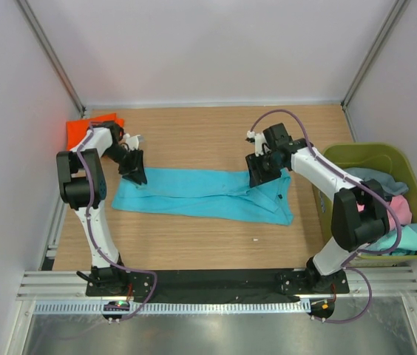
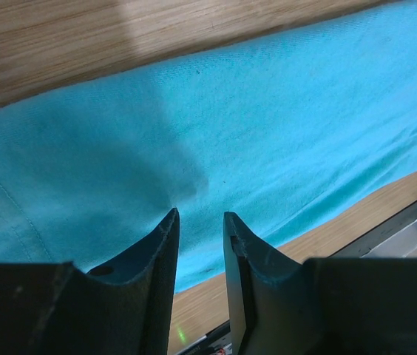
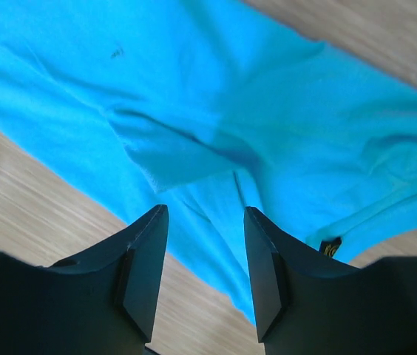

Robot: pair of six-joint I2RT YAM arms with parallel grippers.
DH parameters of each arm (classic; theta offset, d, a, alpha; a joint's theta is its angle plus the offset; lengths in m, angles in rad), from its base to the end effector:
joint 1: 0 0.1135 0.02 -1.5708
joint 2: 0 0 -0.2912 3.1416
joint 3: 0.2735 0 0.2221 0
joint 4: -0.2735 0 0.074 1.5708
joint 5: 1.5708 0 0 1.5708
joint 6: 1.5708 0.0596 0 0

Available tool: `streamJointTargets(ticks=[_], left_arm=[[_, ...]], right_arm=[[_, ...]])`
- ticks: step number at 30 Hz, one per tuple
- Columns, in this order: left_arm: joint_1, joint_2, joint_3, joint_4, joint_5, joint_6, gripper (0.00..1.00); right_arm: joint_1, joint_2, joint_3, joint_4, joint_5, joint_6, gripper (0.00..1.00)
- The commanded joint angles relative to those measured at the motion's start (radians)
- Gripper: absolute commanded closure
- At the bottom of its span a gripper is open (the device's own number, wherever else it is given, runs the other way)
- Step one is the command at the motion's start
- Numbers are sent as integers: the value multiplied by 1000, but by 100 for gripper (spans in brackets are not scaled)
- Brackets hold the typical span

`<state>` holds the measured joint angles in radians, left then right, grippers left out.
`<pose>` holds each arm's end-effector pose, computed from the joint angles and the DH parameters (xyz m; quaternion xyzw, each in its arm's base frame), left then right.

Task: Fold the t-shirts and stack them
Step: Fold the tshirt

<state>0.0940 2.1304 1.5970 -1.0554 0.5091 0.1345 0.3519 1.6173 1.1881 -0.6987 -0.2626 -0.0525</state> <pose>0.3880 0.0074 0.1772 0.0173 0.9676 -0.2512 0.0201 0.2850 0.1211 0.2511 -0.2224 0.9417 0.1588 0.1963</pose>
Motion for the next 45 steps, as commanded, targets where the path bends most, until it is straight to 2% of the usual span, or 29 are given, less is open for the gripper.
streamJointTargets(ticks=[1, 9, 20, 32, 41, 44, 45], left_arm=[[3, -13, 27, -11, 17, -10, 68], [4, -21, 17, -9, 16, -7, 67], [1, -20, 21, -3, 16, -12, 65], [3, -21, 6, 11, 16, -15, 65], [3, -17, 7, 18, 19, -18, 65], [4, -21, 3, 20, 19, -18, 65], [3, -21, 0, 21, 17, -18, 65]], right_arm=[[4, 35, 86, 33, -23, -14, 48], [21, 90, 108, -8, -72, -53, 48], [107, 130, 154, -51, 22, -250, 50], [111, 168, 146, -58, 57, -273, 51], [131, 156, 111, -68, 19, -244, 59], [136, 150, 96, -68, 5, -238, 66], [134, 148, 91, -68, 3, -236, 73]])
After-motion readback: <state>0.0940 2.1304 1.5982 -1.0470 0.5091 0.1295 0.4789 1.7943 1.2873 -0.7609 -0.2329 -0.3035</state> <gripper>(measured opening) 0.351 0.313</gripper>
